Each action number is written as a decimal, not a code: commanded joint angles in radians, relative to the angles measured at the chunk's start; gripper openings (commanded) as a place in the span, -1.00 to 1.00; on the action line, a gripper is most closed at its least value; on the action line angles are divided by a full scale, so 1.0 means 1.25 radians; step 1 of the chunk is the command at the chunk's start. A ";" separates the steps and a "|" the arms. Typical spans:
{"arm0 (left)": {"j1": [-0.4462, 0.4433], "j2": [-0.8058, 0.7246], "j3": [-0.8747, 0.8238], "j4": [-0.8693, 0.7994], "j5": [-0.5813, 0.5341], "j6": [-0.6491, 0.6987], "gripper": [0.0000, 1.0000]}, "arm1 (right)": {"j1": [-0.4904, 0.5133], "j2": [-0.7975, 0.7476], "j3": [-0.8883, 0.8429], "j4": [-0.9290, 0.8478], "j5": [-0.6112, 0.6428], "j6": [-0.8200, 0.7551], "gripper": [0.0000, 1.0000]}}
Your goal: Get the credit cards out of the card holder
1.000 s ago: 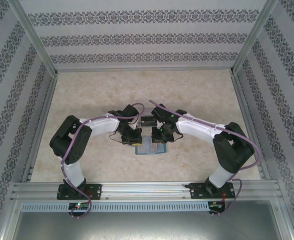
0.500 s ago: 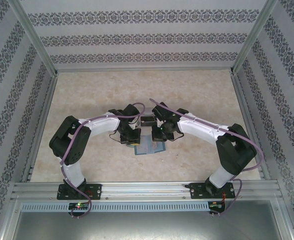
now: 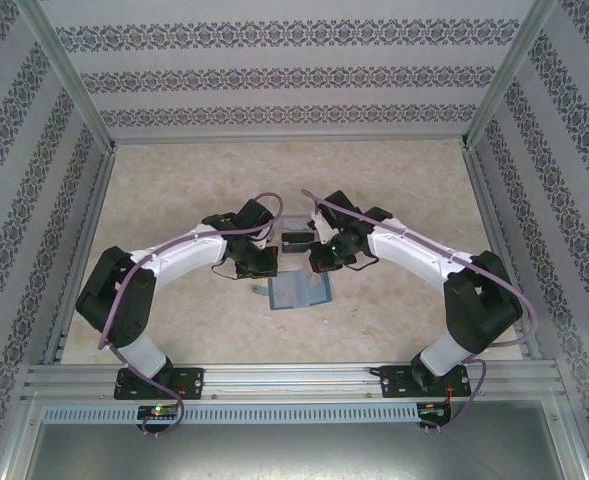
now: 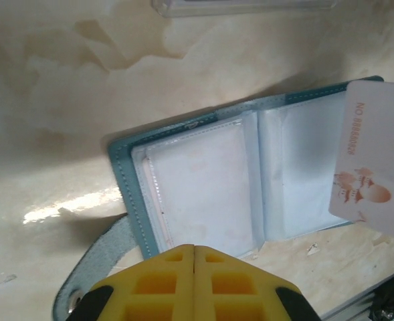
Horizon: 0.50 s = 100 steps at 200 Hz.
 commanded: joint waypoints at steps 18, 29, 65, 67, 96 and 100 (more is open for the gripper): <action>0.021 -0.040 -0.045 0.028 -0.033 0.023 -0.91 | -0.043 0.017 0.068 -0.063 0.002 -0.251 -0.90; 0.025 -0.043 -0.053 0.028 -0.035 0.025 -0.91 | -0.050 0.019 0.079 -0.071 0.020 -0.315 -0.91; 0.034 -0.054 -0.076 0.039 -0.031 0.028 -0.92 | -0.064 0.032 0.137 -0.115 0.061 -0.524 -0.92; 0.035 -0.054 -0.077 0.039 -0.031 0.028 -0.92 | -0.065 0.034 0.141 -0.120 0.062 -0.532 -0.93; 0.039 -0.062 -0.092 0.044 -0.028 0.029 -0.91 | -0.068 0.057 0.190 -0.171 0.074 -0.687 -0.94; 0.041 -0.063 -0.096 0.046 -0.028 0.029 -0.92 | -0.068 0.060 0.198 -0.179 0.077 -0.704 -0.94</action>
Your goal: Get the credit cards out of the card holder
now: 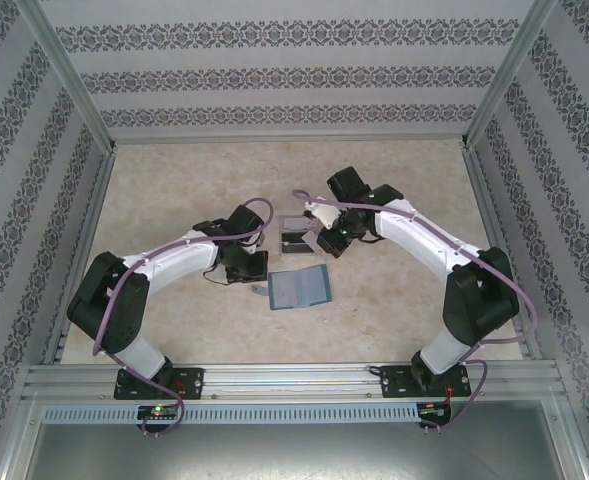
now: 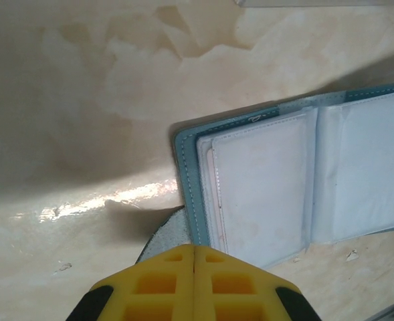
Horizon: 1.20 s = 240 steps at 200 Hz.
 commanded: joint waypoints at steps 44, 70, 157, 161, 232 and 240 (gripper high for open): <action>0.019 -0.033 -0.038 0.023 -0.002 0.019 -0.91 | -0.012 0.067 0.130 -0.144 0.057 -0.324 -0.95; 0.022 -0.038 -0.047 0.021 -0.006 0.017 -0.91 | -0.015 0.109 0.189 -0.181 0.077 -0.373 -0.95; 0.042 -0.065 -0.071 0.033 -0.022 0.002 -0.91 | -0.013 0.306 0.464 -0.292 0.081 -0.446 -0.96; 0.042 -0.065 -0.071 0.032 -0.020 0.001 -0.92 | -0.012 0.318 0.478 -0.300 0.081 -0.450 -0.96; 0.063 -0.062 -0.072 0.028 -0.020 0.000 -0.92 | -0.003 0.482 0.721 -0.431 0.068 -0.495 -0.95; 0.066 -0.062 -0.071 0.025 -0.019 0.001 -0.92 | -0.002 0.493 0.737 -0.439 0.065 -0.498 -0.95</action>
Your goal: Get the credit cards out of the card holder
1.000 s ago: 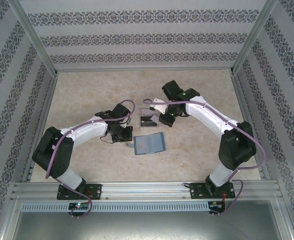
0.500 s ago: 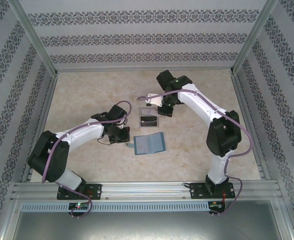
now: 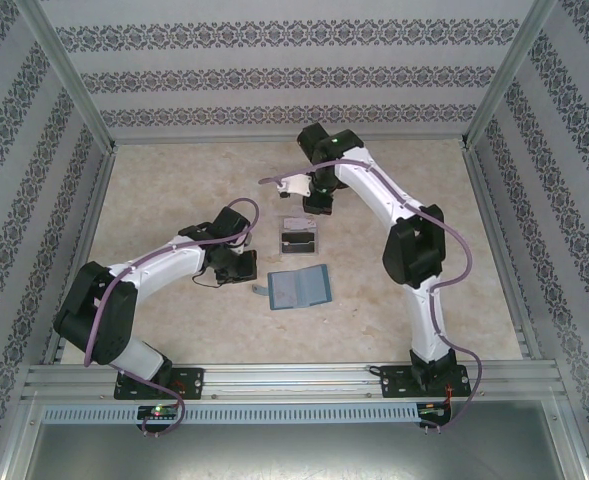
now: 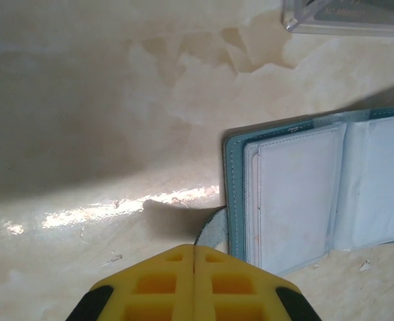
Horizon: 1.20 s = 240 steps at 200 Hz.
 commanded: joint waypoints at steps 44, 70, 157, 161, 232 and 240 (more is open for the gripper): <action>0.024 -0.001 -0.007 -0.008 -0.006 0.006 -0.92 | 0.021 0.082 0.094 -0.098 -0.021 -0.038 -0.94; 0.030 -0.002 -0.010 -0.009 -0.003 0.008 -0.92 | 0.027 0.104 0.102 -0.103 -0.013 -0.038 -0.94; 0.038 0.004 -0.009 -0.011 0.010 0.017 -0.91 | 0.041 0.138 0.100 -0.112 -0.017 -0.028 -0.75; 0.038 0.004 -0.008 -0.012 0.011 0.016 -0.92 | 0.041 0.139 0.102 -0.112 -0.015 -0.029 -0.74; 0.040 0.004 -0.003 -0.011 0.025 0.011 -0.93 | 0.041 0.117 0.128 -0.085 0.060 -0.004 -0.65; 0.039 0.004 -0.001 -0.008 0.027 0.010 -0.92 | 0.042 0.110 0.128 -0.083 0.063 -0.001 -0.65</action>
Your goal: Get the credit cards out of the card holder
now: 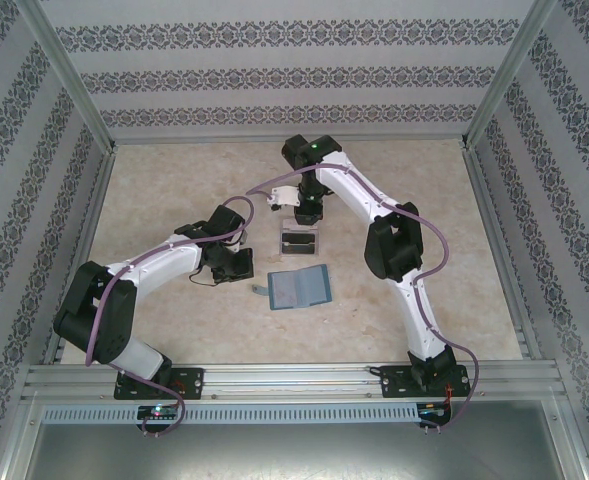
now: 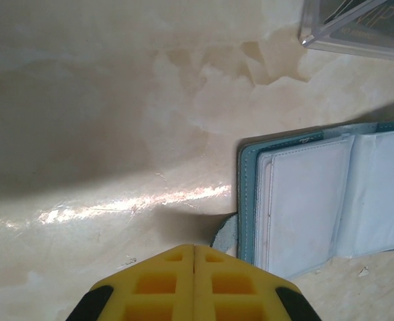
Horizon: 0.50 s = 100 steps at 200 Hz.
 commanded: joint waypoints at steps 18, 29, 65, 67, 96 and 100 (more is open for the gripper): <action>0.011 0.003 0.005 -0.006 0.020 0.004 -0.93 | 0.009 -0.034 0.014 0.002 0.031 0.028 -0.65; 0.012 0.003 0.008 -0.004 0.023 0.000 -0.93 | 0.010 -0.047 0.002 0.011 0.026 0.039 -0.65; 0.011 0.008 0.017 0.006 0.042 -0.008 -0.93 | 0.011 -0.113 -0.103 0.122 0.021 0.140 -0.65; 0.011 0.008 0.018 0.006 0.043 -0.008 -0.93 | 0.011 -0.118 -0.111 0.131 0.020 0.148 -0.65; 0.009 0.019 0.028 0.012 0.056 -0.015 -0.92 | 0.014 -0.199 -0.247 0.259 0.001 0.270 -0.61; 0.009 0.020 0.030 0.014 0.059 -0.016 -0.93 | 0.014 -0.211 -0.267 0.280 -0.002 0.289 -0.61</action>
